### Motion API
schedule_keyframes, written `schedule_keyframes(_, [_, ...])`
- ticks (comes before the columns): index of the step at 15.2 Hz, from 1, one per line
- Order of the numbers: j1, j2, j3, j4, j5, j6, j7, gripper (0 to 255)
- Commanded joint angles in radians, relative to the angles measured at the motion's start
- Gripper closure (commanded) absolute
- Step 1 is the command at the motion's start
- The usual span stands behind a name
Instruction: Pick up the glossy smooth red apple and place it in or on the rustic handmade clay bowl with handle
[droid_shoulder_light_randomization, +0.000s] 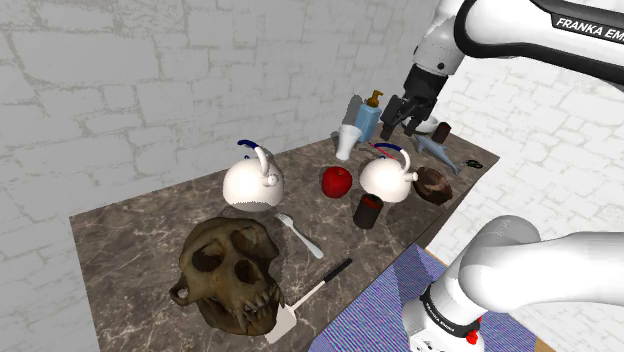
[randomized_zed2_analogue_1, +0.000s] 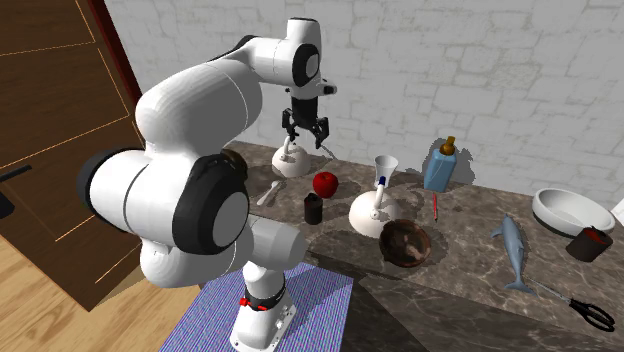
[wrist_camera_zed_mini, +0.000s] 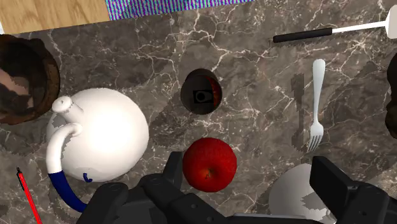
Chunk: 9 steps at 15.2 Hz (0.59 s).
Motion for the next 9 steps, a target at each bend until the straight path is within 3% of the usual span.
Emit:
schedule_keyframes(1, [0.0, 0.0, 0.0, 0.0, 0.0, 0.0, 0.0, 0])
schedule_keyframes(9, [0.091, 0.148, -0.166, -0.109, -0.064, 0.285, -0.401, 0])
